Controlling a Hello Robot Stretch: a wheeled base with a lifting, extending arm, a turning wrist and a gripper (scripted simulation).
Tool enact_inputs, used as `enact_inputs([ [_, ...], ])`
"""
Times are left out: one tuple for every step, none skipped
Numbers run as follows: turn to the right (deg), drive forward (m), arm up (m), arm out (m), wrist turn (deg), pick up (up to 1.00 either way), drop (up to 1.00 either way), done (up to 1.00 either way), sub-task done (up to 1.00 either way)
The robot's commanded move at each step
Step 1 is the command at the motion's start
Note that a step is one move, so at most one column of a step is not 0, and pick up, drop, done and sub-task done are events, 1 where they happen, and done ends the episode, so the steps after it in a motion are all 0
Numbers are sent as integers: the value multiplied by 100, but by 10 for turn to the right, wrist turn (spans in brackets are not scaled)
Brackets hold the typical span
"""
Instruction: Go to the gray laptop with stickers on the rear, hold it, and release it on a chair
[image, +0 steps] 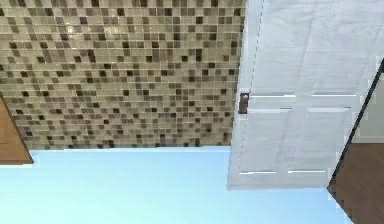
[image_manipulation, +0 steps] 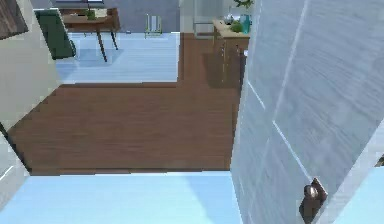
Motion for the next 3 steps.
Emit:
enact_inputs([
  [-450,0,0,0,0,0,0,0,0],
  [-300,0,0,0,0,0,0,0,0],
  [0,35,0,0,0,0,0,0,0],
])
